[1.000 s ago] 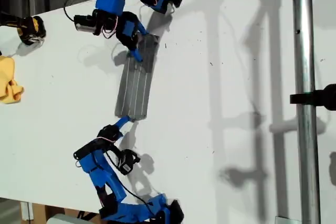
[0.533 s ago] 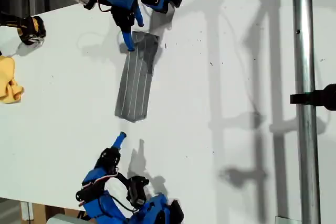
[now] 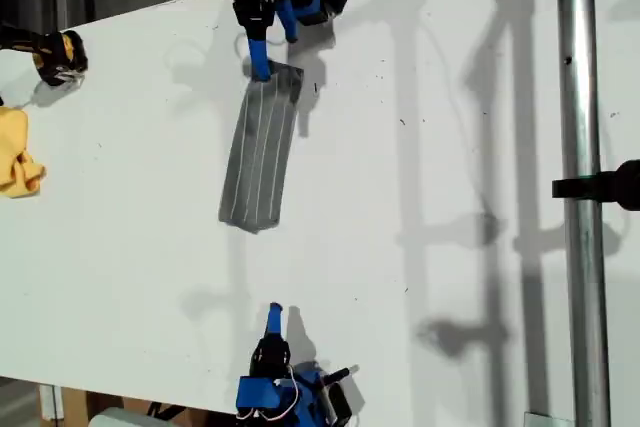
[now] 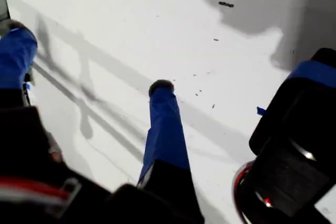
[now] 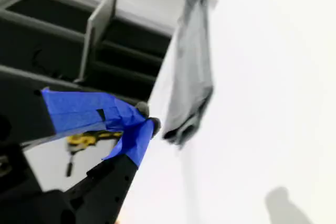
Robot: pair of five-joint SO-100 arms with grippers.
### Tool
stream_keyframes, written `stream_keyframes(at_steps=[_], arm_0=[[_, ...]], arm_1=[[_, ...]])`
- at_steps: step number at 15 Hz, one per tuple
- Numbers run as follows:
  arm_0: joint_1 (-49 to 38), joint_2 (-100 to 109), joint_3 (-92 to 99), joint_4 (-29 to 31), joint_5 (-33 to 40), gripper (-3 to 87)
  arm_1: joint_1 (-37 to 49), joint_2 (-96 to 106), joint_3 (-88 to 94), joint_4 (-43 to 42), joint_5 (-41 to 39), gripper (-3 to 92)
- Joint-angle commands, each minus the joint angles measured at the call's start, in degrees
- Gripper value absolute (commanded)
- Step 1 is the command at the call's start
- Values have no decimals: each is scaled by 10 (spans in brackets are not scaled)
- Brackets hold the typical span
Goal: Grasp corners of a towel and fold twice.
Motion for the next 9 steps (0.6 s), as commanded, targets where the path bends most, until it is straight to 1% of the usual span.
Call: stream_keyframes(at_steps=[1,5,8,9], arm_0=[[20,17,35,-18,-22,-24],[25,17,35,7,-22,-26],[24,17,45,21,-21,-26],[23,17,46,22,-18,-26]], arm_1=[[24,-128,0,22,2,427],[129,-364,23,-61,-75,441],[214,-328,134,-184,-144,429],[233,-330,145,-202,-156,428]])
